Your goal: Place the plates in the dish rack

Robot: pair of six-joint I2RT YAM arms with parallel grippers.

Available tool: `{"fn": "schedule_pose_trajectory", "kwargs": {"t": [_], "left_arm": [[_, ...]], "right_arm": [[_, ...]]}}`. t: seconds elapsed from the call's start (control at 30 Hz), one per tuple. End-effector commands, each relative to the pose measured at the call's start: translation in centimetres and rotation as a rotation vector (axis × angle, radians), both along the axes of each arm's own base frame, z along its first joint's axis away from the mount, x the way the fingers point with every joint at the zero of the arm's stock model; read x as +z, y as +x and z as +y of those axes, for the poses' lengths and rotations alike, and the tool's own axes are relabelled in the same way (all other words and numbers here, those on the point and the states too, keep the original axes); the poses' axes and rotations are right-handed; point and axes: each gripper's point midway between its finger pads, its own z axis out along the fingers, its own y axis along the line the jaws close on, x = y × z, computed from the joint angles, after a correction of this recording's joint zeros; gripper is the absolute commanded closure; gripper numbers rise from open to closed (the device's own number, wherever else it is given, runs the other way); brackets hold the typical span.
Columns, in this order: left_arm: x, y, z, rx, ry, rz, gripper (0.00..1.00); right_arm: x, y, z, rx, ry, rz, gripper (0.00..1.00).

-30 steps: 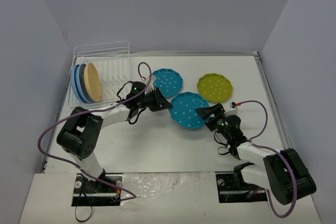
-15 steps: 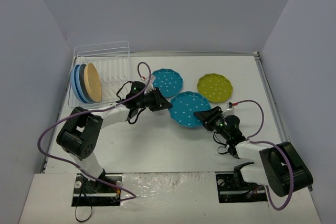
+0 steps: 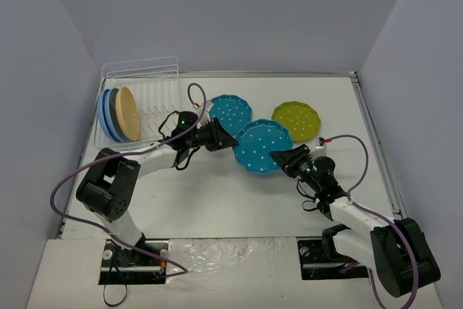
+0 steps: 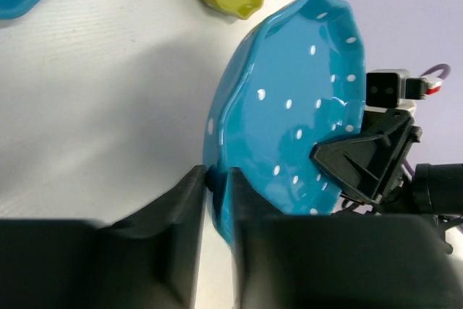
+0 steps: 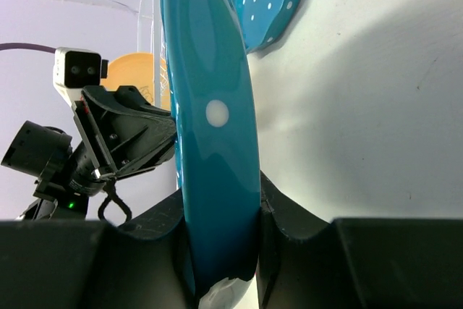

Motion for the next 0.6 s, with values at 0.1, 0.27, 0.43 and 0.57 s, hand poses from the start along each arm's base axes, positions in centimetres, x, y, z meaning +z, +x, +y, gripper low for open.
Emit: {"fn": "schedule_pose_trajectory", "kwargs": {"t": [0.1,0.27,0.43,0.57], "left_arm": [[11.7,-1.7,-1.5,-0.125,-0.247,-0.281,0.43],[12.9,-2.3,-1.7,-0.163,-0.288,-0.294,0.37],[12.9,-2.6,-1.8,-0.191,-0.293,-0.287,0.37],[12.8,-2.7,-2.0,-0.198,-0.313,-0.274,0.37]], "right_arm": [[9.4,-0.1,1.8,0.094,0.111,-0.245,1.0],[13.6,-0.4,2.2,0.117,0.17,-0.32,1.0],[17.1,-1.1,2.5,0.15,0.238,-0.389,1.0],[19.0,-1.7,2.7,0.178,0.297,-0.422,1.0]]}}
